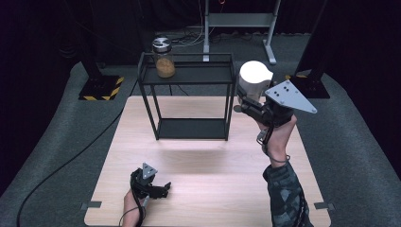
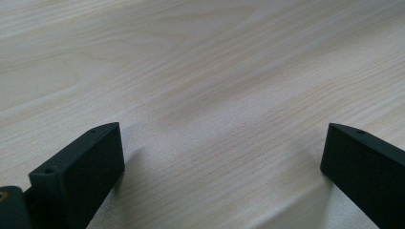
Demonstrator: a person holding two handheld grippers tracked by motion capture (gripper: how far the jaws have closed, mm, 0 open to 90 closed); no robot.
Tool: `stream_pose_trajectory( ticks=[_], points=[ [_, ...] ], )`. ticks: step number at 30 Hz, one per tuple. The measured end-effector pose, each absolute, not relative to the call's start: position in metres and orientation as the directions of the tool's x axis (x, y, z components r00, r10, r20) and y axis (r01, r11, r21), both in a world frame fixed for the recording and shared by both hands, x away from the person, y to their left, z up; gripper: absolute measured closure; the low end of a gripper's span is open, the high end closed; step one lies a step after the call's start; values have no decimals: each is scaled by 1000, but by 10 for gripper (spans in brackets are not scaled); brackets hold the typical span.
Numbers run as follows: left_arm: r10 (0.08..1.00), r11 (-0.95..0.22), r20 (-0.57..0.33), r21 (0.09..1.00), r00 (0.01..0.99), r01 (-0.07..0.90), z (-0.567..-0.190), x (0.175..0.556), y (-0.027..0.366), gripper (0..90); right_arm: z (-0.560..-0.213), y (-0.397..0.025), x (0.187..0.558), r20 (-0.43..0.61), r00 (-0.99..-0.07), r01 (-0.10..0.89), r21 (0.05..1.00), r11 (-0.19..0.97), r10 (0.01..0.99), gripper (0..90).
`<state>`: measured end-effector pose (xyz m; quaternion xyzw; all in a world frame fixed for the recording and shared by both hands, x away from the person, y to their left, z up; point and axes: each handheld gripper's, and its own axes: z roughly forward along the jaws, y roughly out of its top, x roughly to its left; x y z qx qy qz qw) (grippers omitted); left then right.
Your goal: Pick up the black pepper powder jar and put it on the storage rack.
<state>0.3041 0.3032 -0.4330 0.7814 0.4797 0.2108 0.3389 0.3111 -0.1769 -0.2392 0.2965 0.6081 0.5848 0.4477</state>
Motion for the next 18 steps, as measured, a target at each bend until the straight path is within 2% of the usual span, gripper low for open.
stream_pose_trajectory(
  ticks=[18],
  points=[
    [891, -312, 5, 731, 453, 606, -433, 304, 303, 4, -219, -169, 337, -172, -442, -149, 982, 117, 880, 296]
  ],
)
